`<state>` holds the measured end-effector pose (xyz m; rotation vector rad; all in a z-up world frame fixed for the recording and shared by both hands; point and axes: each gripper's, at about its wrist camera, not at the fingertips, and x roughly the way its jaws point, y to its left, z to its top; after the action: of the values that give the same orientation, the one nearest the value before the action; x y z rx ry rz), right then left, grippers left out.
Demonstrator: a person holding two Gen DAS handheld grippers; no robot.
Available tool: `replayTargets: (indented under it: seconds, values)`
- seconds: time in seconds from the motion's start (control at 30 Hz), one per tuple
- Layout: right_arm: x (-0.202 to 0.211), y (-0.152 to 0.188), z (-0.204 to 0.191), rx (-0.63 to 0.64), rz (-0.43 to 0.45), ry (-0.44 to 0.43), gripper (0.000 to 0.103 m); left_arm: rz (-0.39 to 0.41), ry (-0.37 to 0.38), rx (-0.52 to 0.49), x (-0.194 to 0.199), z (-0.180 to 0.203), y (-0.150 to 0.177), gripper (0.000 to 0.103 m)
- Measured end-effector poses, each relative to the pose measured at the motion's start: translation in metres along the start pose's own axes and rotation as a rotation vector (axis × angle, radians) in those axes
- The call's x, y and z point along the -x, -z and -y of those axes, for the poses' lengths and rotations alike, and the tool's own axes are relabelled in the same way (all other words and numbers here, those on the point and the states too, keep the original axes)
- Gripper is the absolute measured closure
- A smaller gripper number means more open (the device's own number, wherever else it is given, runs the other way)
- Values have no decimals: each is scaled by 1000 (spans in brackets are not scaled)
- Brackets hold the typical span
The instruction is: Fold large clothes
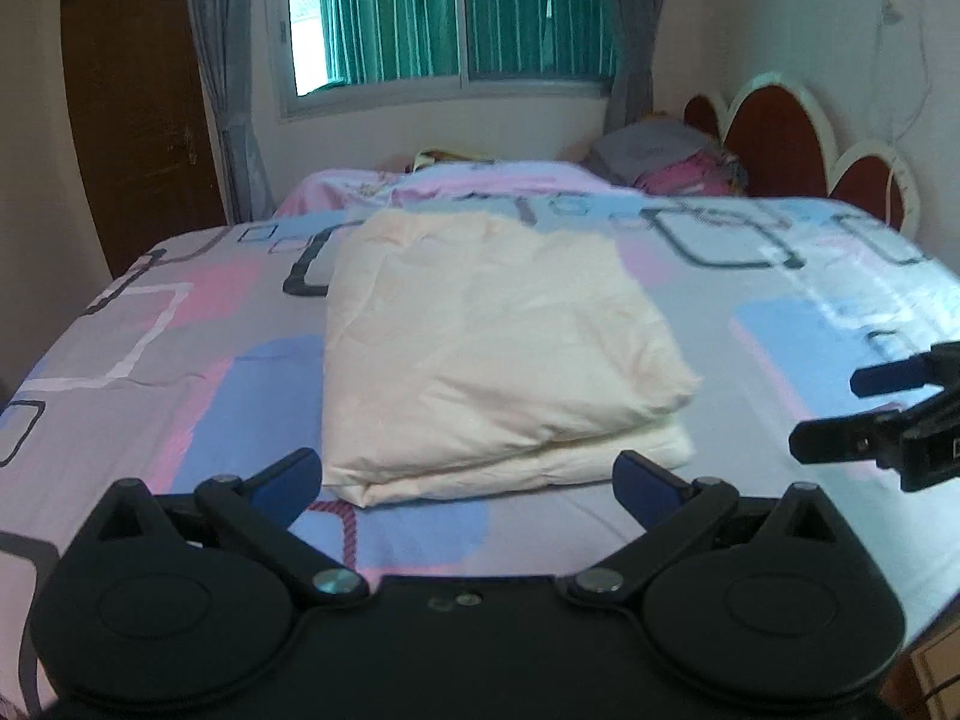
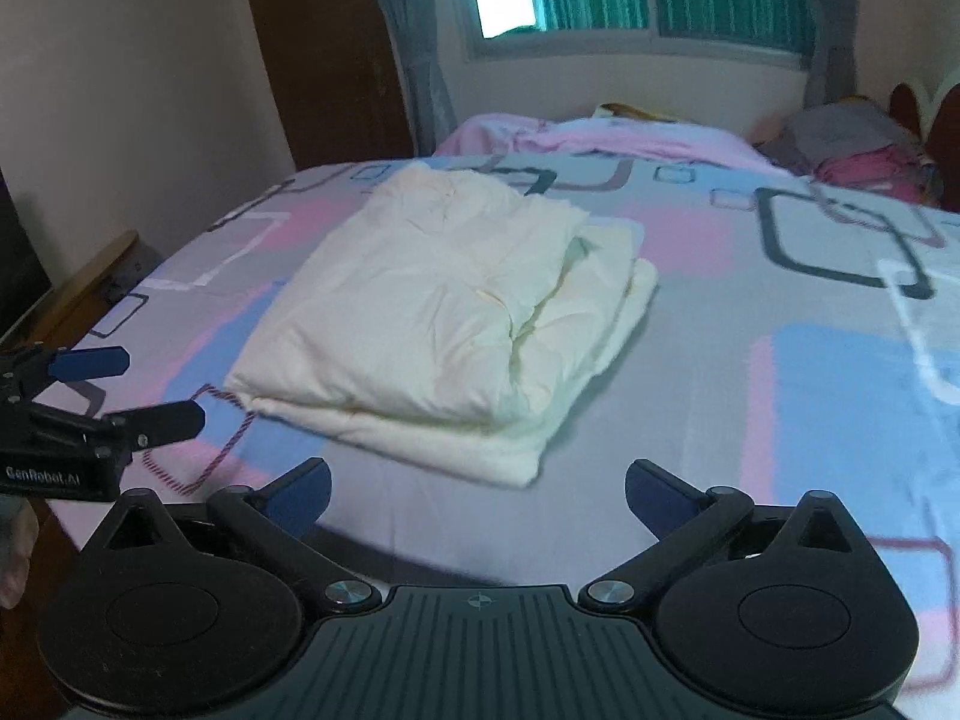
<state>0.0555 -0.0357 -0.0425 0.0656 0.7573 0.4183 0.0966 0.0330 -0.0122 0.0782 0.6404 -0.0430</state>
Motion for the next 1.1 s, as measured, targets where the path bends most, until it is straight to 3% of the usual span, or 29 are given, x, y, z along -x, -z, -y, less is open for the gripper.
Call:
replayTargets:
  seconds: [0.23, 0.4, 1.1]
  values:
    - [76, 33, -15, -56, 37, 109, 0, 55, -10, 44, 65, 29, 21, 0]
    - [103, 54, -23, -68, 49, 144, 0, 57, -13, 62, 93, 43, 35, 0]
    - [127, 54, -36, -60, 103, 151, 0, 119, 7, 87, 119, 39, 38, 0]
